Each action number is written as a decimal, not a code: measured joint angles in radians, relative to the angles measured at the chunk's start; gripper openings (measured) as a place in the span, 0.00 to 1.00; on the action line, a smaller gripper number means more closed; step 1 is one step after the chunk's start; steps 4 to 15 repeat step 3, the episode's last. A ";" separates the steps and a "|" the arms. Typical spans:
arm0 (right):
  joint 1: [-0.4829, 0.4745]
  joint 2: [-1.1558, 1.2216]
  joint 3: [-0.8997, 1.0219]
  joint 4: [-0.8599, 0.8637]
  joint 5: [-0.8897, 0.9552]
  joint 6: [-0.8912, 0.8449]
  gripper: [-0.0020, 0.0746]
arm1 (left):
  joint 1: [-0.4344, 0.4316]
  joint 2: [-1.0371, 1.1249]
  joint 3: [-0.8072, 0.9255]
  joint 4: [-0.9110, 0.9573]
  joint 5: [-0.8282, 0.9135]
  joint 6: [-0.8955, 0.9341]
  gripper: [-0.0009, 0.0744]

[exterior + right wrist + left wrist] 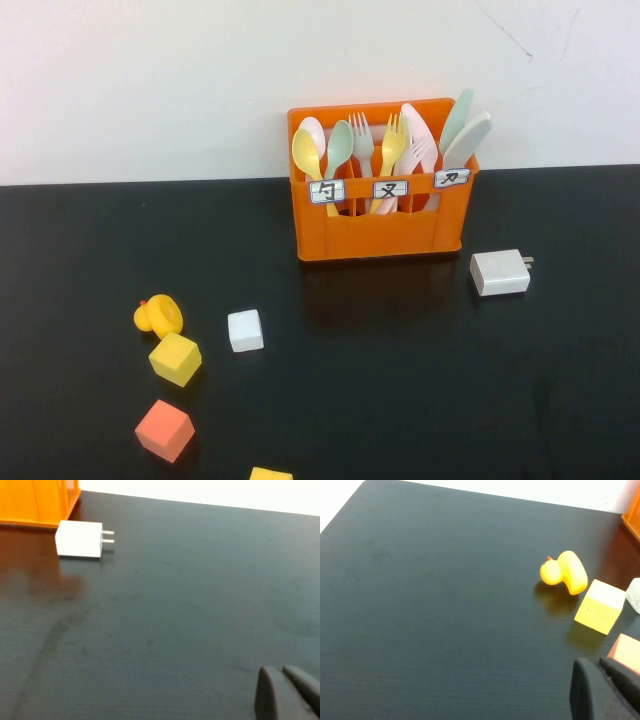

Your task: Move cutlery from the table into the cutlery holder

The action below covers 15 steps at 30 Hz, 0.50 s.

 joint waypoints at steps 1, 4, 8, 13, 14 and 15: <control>0.000 0.000 0.000 0.000 0.000 0.000 0.02 | 0.000 0.000 0.000 0.000 0.000 0.000 0.01; 0.000 0.000 0.000 0.000 0.000 0.000 0.02 | 0.000 0.000 0.000 0.000 0.000 0.000 0.01; 0.000 0.000 0.000 0.000 0.000 0.000 0.02 | 0.000 0.000 0.000 0.000 0.000 0.000 0.01; 0.000 0.000 0.000 0.000 0.000 0.000 0.02 | 0.000 0.000 0.000 0.000 0.000 0.000 0.01; 0.000 0.000 0.000 0.000 0.000 0.000 0.02 | 0.000 0.000 0.000 0.000 0.000 0.000 0.01; 0.000 0.000 0.000 0.000 0.000 0.000 0.02 | 0.000 0.000 0.000 0.000 0.000 0.000 0.01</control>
